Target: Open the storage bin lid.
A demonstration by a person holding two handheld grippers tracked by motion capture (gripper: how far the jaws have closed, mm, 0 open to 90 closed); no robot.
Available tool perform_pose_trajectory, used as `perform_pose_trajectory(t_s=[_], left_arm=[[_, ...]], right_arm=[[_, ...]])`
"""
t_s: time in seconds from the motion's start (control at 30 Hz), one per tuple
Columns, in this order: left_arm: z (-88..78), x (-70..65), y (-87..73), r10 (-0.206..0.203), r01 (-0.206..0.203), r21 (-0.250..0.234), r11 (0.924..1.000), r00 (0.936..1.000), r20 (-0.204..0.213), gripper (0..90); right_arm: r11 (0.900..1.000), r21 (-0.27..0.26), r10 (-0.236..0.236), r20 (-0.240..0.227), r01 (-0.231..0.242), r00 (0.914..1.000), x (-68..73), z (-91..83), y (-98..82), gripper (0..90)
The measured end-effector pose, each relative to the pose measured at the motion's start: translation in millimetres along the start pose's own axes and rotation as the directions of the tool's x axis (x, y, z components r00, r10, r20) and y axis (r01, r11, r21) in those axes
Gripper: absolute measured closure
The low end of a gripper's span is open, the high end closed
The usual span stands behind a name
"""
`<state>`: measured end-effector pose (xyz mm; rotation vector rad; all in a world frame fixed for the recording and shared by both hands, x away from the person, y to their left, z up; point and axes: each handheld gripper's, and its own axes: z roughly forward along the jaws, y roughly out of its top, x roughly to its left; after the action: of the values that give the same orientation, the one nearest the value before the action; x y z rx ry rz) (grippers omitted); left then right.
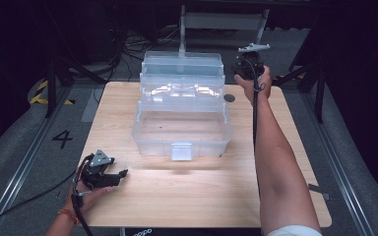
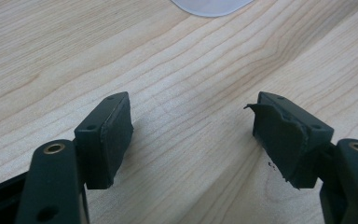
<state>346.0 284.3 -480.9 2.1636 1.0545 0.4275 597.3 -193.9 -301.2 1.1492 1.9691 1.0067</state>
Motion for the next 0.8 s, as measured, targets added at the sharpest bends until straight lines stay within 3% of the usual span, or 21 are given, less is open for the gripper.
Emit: perform_pose_trajectory(t_s=[0.33,0.6,0.8], left_arm=[[0.1,0.3,0.1,0.017,-0.017,-0.006,0.9998,0.9999,0.000,28.8],[-0.1,-0.9,-0.4,0.005,-0.005,-0.004,1.0000,1.0000,0.003,28.8],[-0.7,-1.5,-0.8,0.007,-0.007,-0.004,1.0000,1.0000,-0.003,28.8]], right_arm=[[0.998,0.002,-0.058,-0.029,0.058,0.9979,5.2,-30.3,-22.2,74.6],[0.995,-0.007,-0.104,-0.058,0.104,0.9929,15.8,-47.6,-35.7,73.7],[0.994,-0.002,-0.108,-0.078,0.108,0.9910,18.5,-57.5,-47.2,72.5]])
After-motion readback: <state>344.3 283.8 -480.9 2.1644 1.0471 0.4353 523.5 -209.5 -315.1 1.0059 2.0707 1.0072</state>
